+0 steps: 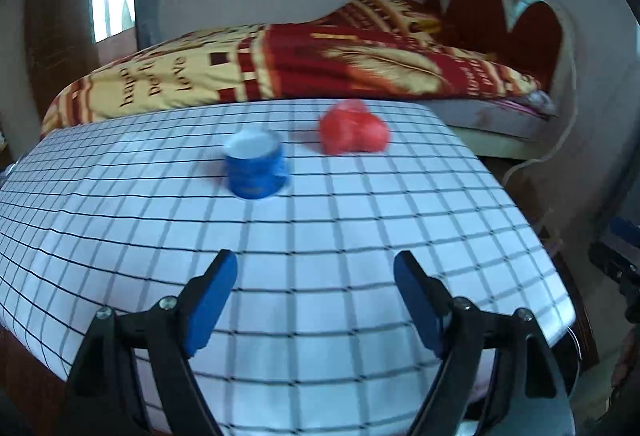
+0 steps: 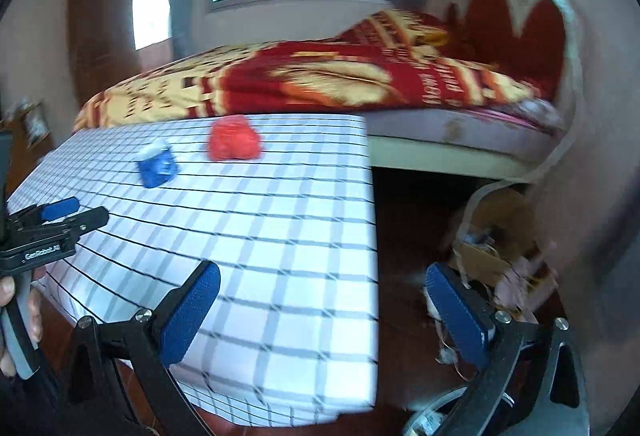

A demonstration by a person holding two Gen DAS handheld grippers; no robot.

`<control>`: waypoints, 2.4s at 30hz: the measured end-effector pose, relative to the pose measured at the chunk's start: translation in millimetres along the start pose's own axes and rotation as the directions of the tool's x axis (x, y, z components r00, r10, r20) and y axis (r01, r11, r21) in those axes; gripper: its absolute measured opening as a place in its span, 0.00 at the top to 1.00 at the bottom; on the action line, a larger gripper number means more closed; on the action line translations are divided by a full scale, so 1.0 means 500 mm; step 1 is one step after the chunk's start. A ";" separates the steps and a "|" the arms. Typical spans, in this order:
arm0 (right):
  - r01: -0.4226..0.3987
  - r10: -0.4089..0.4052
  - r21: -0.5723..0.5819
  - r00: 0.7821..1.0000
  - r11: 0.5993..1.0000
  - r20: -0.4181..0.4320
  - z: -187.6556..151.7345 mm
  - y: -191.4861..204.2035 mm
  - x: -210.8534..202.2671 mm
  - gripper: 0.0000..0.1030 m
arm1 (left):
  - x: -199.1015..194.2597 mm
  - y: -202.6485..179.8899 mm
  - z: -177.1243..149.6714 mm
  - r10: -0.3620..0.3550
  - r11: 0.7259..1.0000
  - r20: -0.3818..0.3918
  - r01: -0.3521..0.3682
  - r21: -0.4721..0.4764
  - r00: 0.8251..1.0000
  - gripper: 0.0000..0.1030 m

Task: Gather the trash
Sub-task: 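Move both tools back toward the blue cup and red bag on the table, then grasp the blue cup with the left tool while the right tool grasps the red bag, then carry the blue cup and red bag with both tools over the bucket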

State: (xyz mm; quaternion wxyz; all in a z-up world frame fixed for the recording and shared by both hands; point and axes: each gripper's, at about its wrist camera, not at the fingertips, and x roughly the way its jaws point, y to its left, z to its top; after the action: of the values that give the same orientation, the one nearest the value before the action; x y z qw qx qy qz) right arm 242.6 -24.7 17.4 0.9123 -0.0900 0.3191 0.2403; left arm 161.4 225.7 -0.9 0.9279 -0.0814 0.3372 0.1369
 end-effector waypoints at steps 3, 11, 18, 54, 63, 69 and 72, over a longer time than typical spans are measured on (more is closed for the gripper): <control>-0.053 0.052 -0.055 0.999 0.997 -0.018 0.045 0.052 0.060 0.00 | 0.031 0.034 0.025 0.035 0.999 -0.002 -0.035 -0.003 0.999 0.20; -0.147 0.133 -0.147 0.986 0.978 -0.105 0.145 0.146 0.246 0.00 | 0.153 0.078 0.086 0.050 0.999 -0.045 -0.050 0.008 0.998 0.20; -0.179 0.145 -0.191 0.973 0.965 -0.179 0.207 0.172 0.394 0.06 | 0.241 0.081 0.115 0.024 1.000 -0.112 -0.024 0.002 0.993 0.20; -0.190 0.185 -0.034 0.976 0.981 -0.119 0.187 0.138 0.339 0.84 | 0.167 0.052 0.106 -0.063 0.995 0.000 0.063 0.083 0.998 0.28; -0.152 0.151 -0.007 0.986 0.988 -0.070 0.119 0.091 0.207 0.85 | 0.072 -0.008 0.076 -0.113 0.987 0.036 0.108 0.121 0.993 0.27; -0.131 0.132 0.021 0.991 0.991 -0.026 0.066 0.053 0.103 0.85 | 0.012 -0.060 0.050 -0.164 0.977 0.051 0.155 0.149 0.985 0.27; -0.114 0.114 0.053 0.993 0.992 -0.004 0.032 0.025 0.046 0.85 | -0.018 -0.090 0.038 -0.187 0.971 0.064 0.175 0.161 0.980 0.27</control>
State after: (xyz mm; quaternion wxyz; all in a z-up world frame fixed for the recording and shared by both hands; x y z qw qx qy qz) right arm 261.0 0.0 15.4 0.8981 -0.0485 0.3331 0.2832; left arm 180.3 186.0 21.8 0.9525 -0.0341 0.3012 0.0281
